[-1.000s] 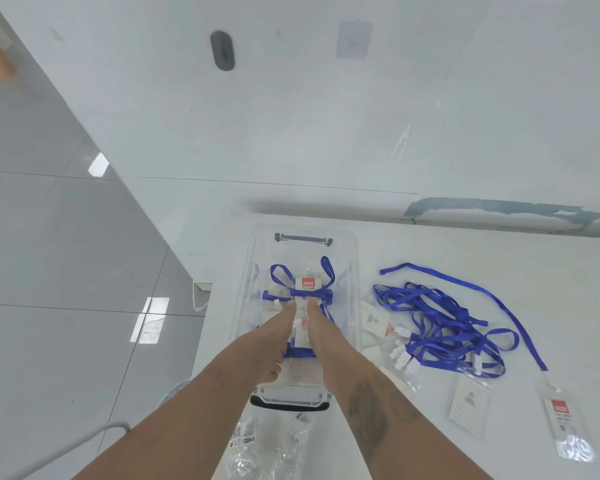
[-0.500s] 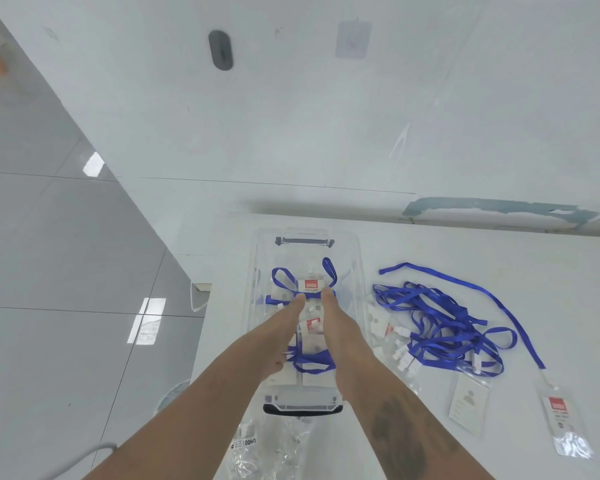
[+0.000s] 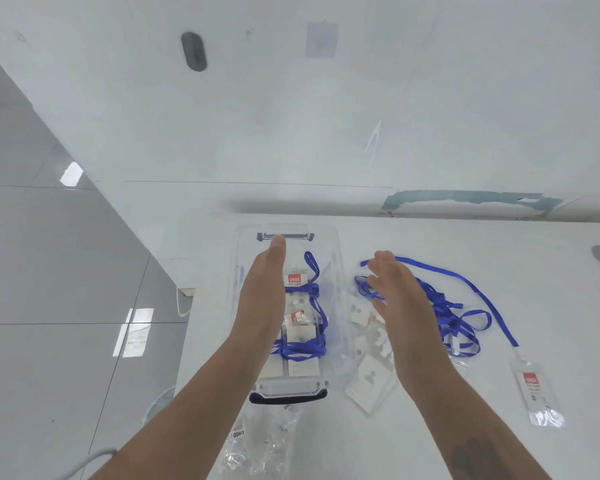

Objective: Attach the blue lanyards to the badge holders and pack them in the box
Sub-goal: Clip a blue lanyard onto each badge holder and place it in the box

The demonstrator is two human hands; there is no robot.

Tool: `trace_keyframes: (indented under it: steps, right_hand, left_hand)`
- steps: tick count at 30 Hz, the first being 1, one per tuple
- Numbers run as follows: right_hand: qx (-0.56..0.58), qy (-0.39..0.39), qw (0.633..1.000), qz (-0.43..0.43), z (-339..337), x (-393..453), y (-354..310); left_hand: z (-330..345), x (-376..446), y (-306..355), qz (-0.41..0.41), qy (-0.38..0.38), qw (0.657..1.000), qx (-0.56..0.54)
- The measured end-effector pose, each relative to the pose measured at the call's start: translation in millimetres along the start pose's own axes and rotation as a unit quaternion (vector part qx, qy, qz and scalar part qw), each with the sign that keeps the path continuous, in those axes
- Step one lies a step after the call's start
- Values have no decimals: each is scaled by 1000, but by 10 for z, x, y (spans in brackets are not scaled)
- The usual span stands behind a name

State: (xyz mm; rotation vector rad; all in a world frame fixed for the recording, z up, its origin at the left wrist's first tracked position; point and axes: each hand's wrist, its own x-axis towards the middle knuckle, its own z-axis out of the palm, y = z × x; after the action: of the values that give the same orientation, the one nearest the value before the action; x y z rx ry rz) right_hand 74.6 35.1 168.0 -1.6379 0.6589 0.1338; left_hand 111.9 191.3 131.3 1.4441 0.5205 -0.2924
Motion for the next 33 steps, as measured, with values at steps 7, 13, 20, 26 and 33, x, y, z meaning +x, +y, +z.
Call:
trace_keyframes:
  steps: [7, 13, 20, 26, 33]
  right_hand:
    - [-2, 1, 999, 50, -929, 301, 116]
    - [-33, -24, 999, -8, -1811, 580, 295]
    - [-118, -62, 990, -41, -2460, 886, 632]
    - [-245, -55, 968, 16, -2584, 1100, 1219]
    - [-328, -36, 943, 37, -2391, 1279, 1765]
  left_hand:
    - [657, -244, -49, 7, 11, 1000, 10]
    - [1533, -517, -170, 39, 38, 998, 11]
    - [2167, -627, -531, 17, 58, 997, 47]
    - [2424, -525, -1095, -39, 40, 978, 200]
    - [2658, -487, -1780, -79, -31, 921, 379]
